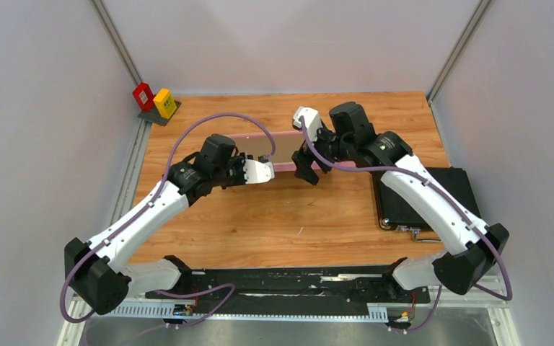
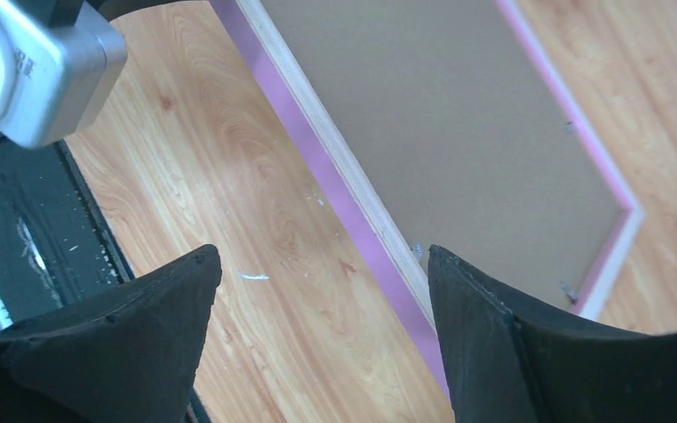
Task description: Put the photo into the frame
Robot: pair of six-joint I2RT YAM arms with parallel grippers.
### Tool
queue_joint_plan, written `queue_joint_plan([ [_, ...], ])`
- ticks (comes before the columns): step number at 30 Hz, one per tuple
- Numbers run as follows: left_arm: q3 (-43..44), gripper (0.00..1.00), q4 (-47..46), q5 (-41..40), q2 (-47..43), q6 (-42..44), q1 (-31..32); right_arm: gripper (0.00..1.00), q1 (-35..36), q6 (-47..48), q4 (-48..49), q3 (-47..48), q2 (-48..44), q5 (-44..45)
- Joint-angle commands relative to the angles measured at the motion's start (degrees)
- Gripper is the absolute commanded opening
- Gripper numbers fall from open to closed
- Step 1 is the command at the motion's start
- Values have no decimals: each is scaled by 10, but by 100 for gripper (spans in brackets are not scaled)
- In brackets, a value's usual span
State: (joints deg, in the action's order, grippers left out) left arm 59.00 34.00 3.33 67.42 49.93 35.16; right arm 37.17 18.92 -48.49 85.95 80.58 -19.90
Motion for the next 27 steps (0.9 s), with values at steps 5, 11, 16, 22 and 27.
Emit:
queue_joint_plan([
  [5, 84, 0, 94, 57, -7, -10, -2, 86, 45, 87, 47, -41, -63, 93],
  [11, 114, 0, 125, 64, -13, 3, -3, 86, 80, 135, 78, -73, -77, 158],
  [16, 137, 0, 160, 72, -9, 11, -2, 86, 108, 161, 95, -85, -79, 197],
  [22, 149, 0, 187, 76, -12, 27, -3, 84, 135, 183, 109, -98, -76, 251],
  [27, 140, 0, 194, 84, -30, 36, -3, 83, 140, 188, 119, -105, -81, 264],
])
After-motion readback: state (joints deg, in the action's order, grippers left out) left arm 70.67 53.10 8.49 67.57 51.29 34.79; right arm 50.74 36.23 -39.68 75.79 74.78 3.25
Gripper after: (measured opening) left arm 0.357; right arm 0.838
